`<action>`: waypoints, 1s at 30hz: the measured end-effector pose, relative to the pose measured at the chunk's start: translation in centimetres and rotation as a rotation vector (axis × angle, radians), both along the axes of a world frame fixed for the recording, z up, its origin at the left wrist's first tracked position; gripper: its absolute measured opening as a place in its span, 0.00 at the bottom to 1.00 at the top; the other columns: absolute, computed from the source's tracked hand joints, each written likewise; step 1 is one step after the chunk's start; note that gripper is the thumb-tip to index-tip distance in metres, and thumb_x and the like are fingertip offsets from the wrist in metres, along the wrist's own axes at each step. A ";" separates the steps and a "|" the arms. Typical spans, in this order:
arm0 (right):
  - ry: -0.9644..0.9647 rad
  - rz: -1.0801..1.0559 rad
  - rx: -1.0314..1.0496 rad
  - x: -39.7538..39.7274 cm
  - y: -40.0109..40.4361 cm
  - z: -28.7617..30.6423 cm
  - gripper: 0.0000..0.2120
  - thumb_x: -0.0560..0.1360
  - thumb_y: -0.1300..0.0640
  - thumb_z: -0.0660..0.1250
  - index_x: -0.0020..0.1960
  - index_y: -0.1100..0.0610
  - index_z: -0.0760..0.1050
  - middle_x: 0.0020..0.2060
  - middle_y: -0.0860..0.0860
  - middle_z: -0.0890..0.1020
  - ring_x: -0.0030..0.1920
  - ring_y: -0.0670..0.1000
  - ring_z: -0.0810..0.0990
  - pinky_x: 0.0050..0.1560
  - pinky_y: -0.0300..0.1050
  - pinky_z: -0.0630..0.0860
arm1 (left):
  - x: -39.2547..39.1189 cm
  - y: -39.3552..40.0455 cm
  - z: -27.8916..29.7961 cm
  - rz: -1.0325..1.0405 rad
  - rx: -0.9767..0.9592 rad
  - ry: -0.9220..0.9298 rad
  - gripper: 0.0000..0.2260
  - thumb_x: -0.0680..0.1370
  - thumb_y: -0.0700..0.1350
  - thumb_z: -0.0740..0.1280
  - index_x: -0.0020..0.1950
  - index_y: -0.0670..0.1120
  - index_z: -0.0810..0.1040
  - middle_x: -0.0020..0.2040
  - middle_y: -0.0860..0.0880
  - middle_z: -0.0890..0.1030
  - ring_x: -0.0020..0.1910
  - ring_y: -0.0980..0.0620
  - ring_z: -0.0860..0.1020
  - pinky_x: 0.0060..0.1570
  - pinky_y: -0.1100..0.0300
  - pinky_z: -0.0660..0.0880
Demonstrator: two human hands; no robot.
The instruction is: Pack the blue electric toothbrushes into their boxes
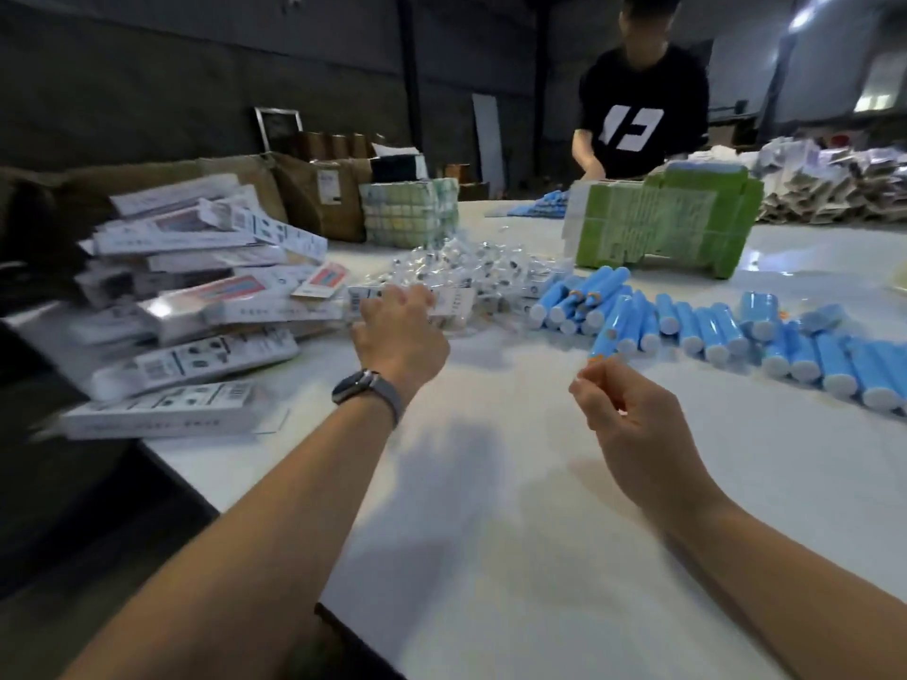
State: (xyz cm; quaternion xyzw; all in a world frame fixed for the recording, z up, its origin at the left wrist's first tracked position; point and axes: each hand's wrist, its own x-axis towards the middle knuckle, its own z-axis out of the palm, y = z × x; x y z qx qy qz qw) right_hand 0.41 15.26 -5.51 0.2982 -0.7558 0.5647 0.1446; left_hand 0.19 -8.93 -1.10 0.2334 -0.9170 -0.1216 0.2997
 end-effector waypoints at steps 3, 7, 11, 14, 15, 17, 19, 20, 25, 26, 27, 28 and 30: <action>0.026 0.024 0.035 0.4 0.0 0.1 0.12 0.78 0.57 0.66 0.37 0.49 0.72 0.28 0.51 0.75 0.30 0.46 0.69 0.38 0.47 0.68 | 0.7 -7.1 0.4 0.228 -0.074 -0.207 0.25 0.78 0.51 0.66 0.73 0.54 0.61 0.75 0.43 0.60 0.75 0.37 0.55 0.72 0.34 0.53; 0.059 0.020 0.051 0.3 -0.1 0.1 0.12 0.77 0.58 0.66 0.36 0.48 0.72 0.28 0.53 0.76 0.30 0.48 0.71 0.39 0.49 0.70 | 1.5 -13.5 0.3 0.508 -0.179 -0.482 0.31 0.77 0.56 0.66 0.76 0.53 0.55 0.74 0.37 0.64 0.76 0.33 0.56 0.72 0.31 0.51; 0.044 0.028 0.040 0.1 -0.1 0.1 0.10 0.77 0.56 0.66 0.37 0.49 0.73 0.28 0.53 0.76 0.29 0.47 0.70 0.38 0.49 0.69 | 2.1 -15.5 0.0 0.544 -0.452 -0.451 0.26 0.77 0.50 0.65 0.73 0.55 0.60 0.69 0.42 0.70 0.68 0.38 0.66 0.67 0.42 0.63; 0.035 0.026 0.042 0.0 -0.1 0.1 0.10 0.77 0.57 0.66 0.37 0.49 0.73 0.28 0.53 0.76 0.28 0.45 0.69 0.35 0.48 0.68 | 2.6 -15.1 0.7 0.467 -0.563 -0.401 0.23 0.77 0.48 0.66 0.71 0.53 0.63 0.64 0.44 0.75 0.65 0.40 0.71 0.61 0.46 0.67; 0.035 0.028 0.046 0.0 -0.1 0.1 0.10 0.77 0.58 0.66 0.38 0.49 0.74 0.28 0.53 0.76 0.28 0.45 0.69 0.35 0.48 0.68 | 2.8 -14.8 1.0 0.452 -0.573 -0.393 0.23 0.77 0.47 0.67 0.70 0.52 0.64 0.63 0.44 0.76 0.65 0.40 0.71 0.60 0.46 0.68; 0.042 0.030 0.046 0.1 0.0 0.1 0.10 0.77 0.58 0.66 0.38 0.49 0.74 0.28 0.52 0.76 0.28 0.45 0.69 0.34 0.46 0.67 | 3.5 -13.6 1.8 0.424 -0.571 -0.419 0.23 0.77 0.46 0.66 0.70 0.50 0.63 0.61 0.44 0.77 0.63 0.40 0.73 0.59 0.46 0.69; 0.035 0.040 0.043 0.2 -0.1 0.1 0.10 0.77 0.58 0.66 0.38 0.48 0.74 0.29 0.52 0.76 0.29 0.45 0.69 0.34 0.45 0.67 | 4.4 -11.5 2.9 0.361 -0.576 -0.397 0.21 0.78 0.52 0.65 0.69 0.49 0.67 0.59 0.44 0.78 0.59 0.40 0.75 0.55 0.47 0.71; 0.026 0.041 0.045 0.2 -0.1 0.2 0.10 0.77 0.58 0.66 0.38 0.48 0.74 0.30 0.51 0.77 0.29 0.45 0.70 0.34 0.44 0.67 | 4.8 -10.1 3.5 0.319 -0.577 -0.356 0.19 0.79 0.56 0.64 0.66 0.48 0.70 0.57 0.45 0.79 0.57 0.41 0.76 0.53 0.47 0.72; 0.004 0.027 0.003 0.4 0.0 0.5 0.07 0.78 0.58 0.67 0.42 0.48 0.74 0.32 0.50 0.77 0.30 0.45 0.71 0.35 0.41 0.68 | 5.8 -0.4 5.4 0.044 -0.196 -0.176 0.18 0.80 0.63 0.60 0.59 0.51 0.75 0.53 0.49 0.78 0.52 0.43 0.78 0.50 0.49 0.77; -0.005 0.021 -0.035 0.5 0.0 0.6 0.06 0.78 0.56 0.67 0.44 0.47 0.74 0.34 0.49 0.77 0.31 0.44 0.72 0.36 0.38 0.68 | 5.6 1.8 5.2 -0.058 -0.050 -0.170 0.15 0.81 0.62 0.60 0.58 0.53 0.75 0.51 0.51 0.78 0.50 0.45 0.78 0.50 0.49 0.77; -0.021 0.013 -0.080 0.6 -0.1 0.8 0.04 0.77 0.53 0.67 0.47 0.45 0.73 0.35 0.48 0.78 0.33 0.43 0.73 0.36 0.35 0.69 | 5.4 4.0 4.9 -0.176 0.116 -0.163 0.12 0.82 0.57 0.59 0.57 0.52 0.76 0.50 0.51 0.79 0.48 0.47 0.79 0.49 0.50 0.77; -0.046 0.002 -0.123 0.6 -0.1 1.0 0.04 0.76 0.50 0.65 0.50 0.44 0.72 0.35 0.48 0.78 0.34 0.42 0.74 0.37 0.34 0.69 | 5.0 6.0 4.4 -0.299 0.243 -0.149 0.10 0.83 0.52 0.58 0.56 0.50 0.78 0.49 0.49 0.80 0.47 0.49 0.79 0.46 0.53 0.77; -0.090 -0.020 -0.203 0.3 0.0 1.1 0.11 0.74 0.46 0.63 0.56 0.42 0.70 0.39 0.46 0.77 0.38 0.40 0.75 0.40 0.32 0.71 | 4.3 9.5 3.4 -0.498 0.439 -0.146 0.10 0.83 0.42 0.57 0.49 0.44 0.78 0.45 0.47 0.79 0.41 0.50 0.79 0.39 0.55 0.76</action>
